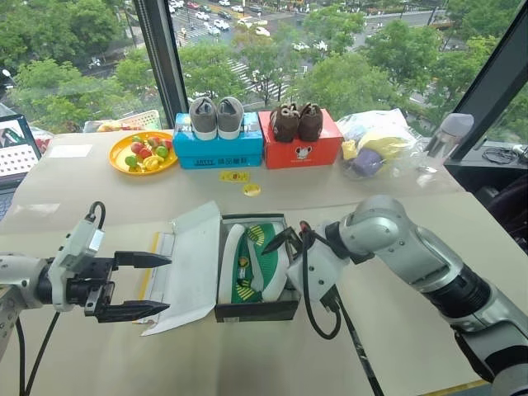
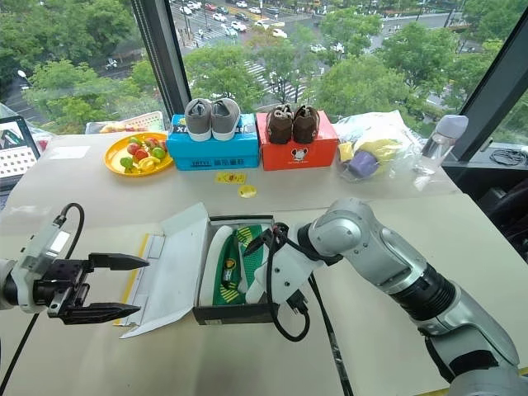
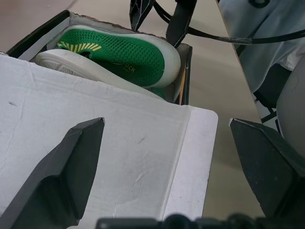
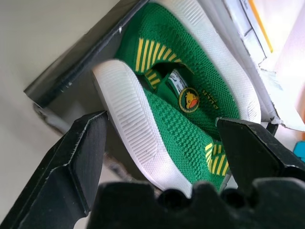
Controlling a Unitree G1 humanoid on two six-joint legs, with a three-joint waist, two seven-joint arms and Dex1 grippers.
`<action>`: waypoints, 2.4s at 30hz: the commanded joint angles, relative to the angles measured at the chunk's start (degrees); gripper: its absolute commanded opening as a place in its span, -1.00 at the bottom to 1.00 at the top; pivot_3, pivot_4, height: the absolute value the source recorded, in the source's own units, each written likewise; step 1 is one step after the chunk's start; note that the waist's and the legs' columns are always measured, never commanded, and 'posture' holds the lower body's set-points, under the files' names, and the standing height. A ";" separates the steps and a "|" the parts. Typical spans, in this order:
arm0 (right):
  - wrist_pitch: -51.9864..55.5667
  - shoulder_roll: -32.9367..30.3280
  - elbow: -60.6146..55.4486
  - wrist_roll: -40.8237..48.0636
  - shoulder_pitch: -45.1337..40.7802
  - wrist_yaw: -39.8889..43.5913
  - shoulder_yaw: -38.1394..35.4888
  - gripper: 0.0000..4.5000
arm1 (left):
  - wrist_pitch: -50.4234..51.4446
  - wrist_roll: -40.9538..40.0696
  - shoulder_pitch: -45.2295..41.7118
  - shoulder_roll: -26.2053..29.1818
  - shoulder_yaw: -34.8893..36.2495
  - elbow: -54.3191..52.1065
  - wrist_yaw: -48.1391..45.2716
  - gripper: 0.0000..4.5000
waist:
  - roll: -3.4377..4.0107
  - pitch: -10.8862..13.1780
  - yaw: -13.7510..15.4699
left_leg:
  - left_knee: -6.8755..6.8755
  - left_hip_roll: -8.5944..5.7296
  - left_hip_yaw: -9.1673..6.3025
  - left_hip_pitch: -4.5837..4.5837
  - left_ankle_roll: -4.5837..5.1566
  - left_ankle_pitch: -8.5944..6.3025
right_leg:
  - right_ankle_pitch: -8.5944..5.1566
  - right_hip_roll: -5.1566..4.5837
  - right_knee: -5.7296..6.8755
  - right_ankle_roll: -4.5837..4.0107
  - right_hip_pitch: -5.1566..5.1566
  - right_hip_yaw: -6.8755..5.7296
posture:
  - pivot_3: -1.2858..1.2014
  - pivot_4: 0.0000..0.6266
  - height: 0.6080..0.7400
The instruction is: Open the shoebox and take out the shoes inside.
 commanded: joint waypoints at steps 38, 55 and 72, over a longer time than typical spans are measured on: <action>48.88 12.70 5.18 30.31 -14.02 -16.57 -29.94 -0.47 | -3.14 1.49 -2.19 0.09 -2.26 1.52 -0.71 1.00 | 0.12 0.13 0.02 | -0.06 0.00 -0.03 -0.17 -0.24 0.12 | 0.12 -0.05 -0.03 -0.14 -0.14 -0.07 | 0.03 -0.52 0.86; 19.93 -5.14 15.94 -6.99 9.88 -42.21 -17.39 -0.47 | -2.84 1.20 -3.78 0.01 -3.79 1.85 -0.77 1.00 | 0.20 0.17 -0.62 | -0.14 -0.08 0.13 -0.35 -0.23 0.11 | 0.09 -0.05 -0.12 0.06 -0.36 0.13 | 0.03 -0.52 0.86; 41.26 7.88 -2.31 -10.70 32.08 -33.92 -13.78 0.16 | -3.31 1.49 -4.59 0.07 -4.45 2.72 -1.55 1.00 | -0.25 -0.13 -0.45 | -0.11 0.22 -0.10 0.09 -0.07 -0.03 | -0.10 0.41 -0.12 0.16 0.15 0.17 | 0.03 -0.52 0.86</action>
